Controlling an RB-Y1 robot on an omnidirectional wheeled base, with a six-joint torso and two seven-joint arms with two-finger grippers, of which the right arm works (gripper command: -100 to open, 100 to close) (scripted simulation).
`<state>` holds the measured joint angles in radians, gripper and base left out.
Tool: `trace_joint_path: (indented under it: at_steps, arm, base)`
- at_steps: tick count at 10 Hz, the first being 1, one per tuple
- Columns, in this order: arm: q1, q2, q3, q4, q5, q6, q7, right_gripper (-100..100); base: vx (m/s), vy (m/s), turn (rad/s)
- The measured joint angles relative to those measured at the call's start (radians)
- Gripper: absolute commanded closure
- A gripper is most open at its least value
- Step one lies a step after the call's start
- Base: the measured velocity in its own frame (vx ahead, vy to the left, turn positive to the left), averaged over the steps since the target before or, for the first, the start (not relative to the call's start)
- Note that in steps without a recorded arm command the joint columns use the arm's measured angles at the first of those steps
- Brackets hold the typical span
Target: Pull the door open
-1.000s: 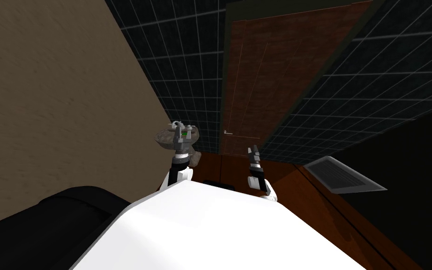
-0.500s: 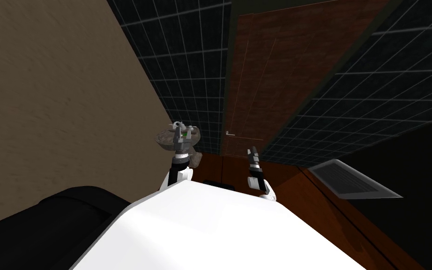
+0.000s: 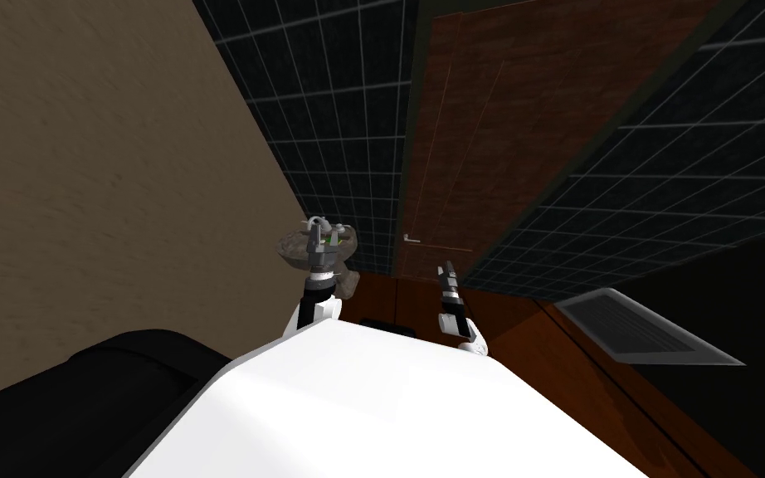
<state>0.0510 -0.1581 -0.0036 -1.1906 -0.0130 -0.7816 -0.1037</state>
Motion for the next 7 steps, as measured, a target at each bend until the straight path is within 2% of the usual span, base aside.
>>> trace_joint_path:
  at_steps: [7]
  arm:
    - [-0.050,-0.009,-0.009,0.143,-0.012,-0.017,-0.007,-100]
  base:
    - [0.066,0.051,0.023]
